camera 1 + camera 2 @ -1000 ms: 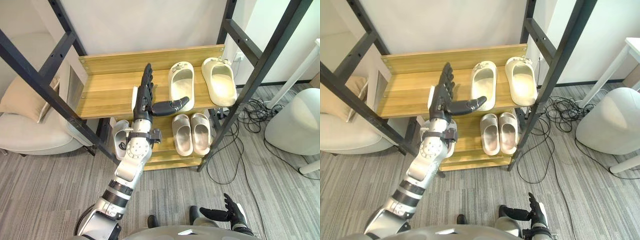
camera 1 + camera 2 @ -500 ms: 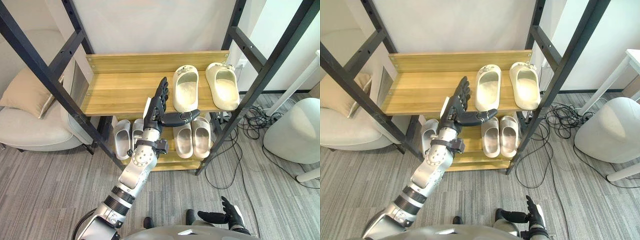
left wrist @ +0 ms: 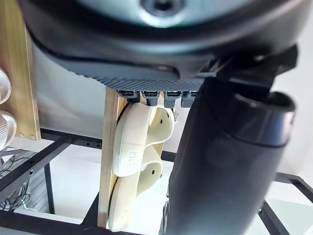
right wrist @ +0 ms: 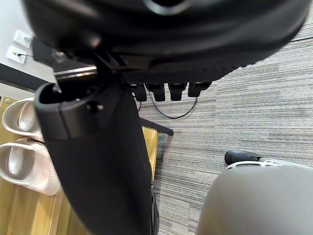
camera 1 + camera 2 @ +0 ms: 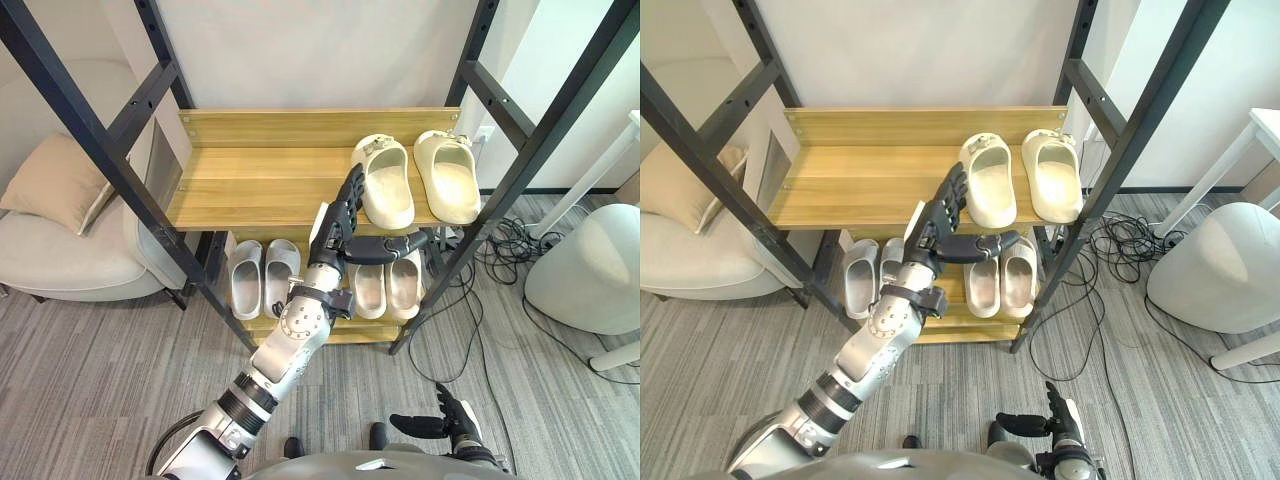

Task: Organize the slippers on the shoe rack

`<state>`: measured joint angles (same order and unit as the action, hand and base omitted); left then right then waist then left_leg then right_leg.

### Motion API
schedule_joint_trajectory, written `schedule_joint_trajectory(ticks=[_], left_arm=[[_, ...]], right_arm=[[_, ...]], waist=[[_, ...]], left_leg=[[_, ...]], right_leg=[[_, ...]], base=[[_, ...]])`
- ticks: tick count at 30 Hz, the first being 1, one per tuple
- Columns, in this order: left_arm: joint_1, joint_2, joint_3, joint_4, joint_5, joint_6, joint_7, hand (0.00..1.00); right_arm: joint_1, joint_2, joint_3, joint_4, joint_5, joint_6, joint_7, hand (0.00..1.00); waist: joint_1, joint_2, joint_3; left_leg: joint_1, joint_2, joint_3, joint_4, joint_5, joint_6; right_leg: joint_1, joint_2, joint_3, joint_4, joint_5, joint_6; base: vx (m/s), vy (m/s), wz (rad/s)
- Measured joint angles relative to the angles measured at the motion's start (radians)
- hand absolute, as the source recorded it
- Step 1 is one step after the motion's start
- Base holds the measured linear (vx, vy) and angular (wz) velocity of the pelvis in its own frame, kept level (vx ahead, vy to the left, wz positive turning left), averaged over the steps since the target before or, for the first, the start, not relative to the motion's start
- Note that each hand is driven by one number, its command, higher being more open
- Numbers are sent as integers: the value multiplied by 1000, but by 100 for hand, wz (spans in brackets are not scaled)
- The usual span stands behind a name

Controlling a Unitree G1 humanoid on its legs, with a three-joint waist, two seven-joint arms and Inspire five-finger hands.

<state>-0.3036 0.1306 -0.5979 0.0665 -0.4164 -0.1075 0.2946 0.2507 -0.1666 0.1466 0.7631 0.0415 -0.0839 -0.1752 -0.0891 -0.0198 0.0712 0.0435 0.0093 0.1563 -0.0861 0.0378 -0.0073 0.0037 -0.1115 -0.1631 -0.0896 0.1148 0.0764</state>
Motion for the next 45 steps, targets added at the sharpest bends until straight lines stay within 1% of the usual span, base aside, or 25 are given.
schedule_joint_trajectory(ticks=[7,24,29,33,36,39,40,43,45], left_arm=[[-21,-3,-23,16,-14,-1,0,100],[-52,-2,-11,61,-4,-15,-2,100],[-52,7,25,63,-2,-12,-33,100],[-47,31,65,60,18,-12,-47,100],[-25,34,102,28,32,-12,-46,100],[18,70,115,-46,31,-13,-51,100],[49,73,111,-103,8,-13,-63,100],[67,72,93,-187,-36,-14,-83,100],[70,72,45,-273,-72,-21,-114,100]], right_arm=[[-9,0,0,18,4,0,-1,100],[-26,2,-1,37,10,0,-5,100],[-31,3,-1,40,10,0,-5,100],[-42,3,-1,60,10,0,-2,100],[-42,3,-1,61,10,0,0,100],[-43,3,-1,68,10,0,2,100],[-43,1,-1,76,10,0,3,100],[-42,-1,-1,82,10,1,8,100],[-42,-5,0,89,10,2,14,100]], waist=[[-1,0,0],[-1,0,0],[0,0,0],[0,0,0],[1,0,0],[5,0,0],[9,0,0],[21,1,0],[25,4,-3]], left_leg=[[1,0,2,0,-2,-3],[2,1,11,0,-3,-5],[3,3,12,0,-4,-5],[3,5,11,0,-4,-5],[3,5,8,0,-3,-5],[3,5,0,0,-3,-4],[1,4,-1,0,-4,-5],[-6,3,-3,0,-4,-5],[-7,1,-6,0,-4,-5]], right_leg=[[-1,0,2,0,1,1],[-2,1,8,0,2,2],[-2,2,9,0,2,2],[-2,4,9,0,1,2],[-1,4,6,0,1,1],[3,4,-1,0,-1,2],[2,-1,-1,0,-1,1],[-1,-3,-3,0,-1,1],[0,-5,-5,1,-2,2]], base=[[0,0,0],[0,0,0],[0,0,0],[0,0,0],[0,0,2],[0,0,7],[0,0,3],[0,0,3],[0,0,4]])
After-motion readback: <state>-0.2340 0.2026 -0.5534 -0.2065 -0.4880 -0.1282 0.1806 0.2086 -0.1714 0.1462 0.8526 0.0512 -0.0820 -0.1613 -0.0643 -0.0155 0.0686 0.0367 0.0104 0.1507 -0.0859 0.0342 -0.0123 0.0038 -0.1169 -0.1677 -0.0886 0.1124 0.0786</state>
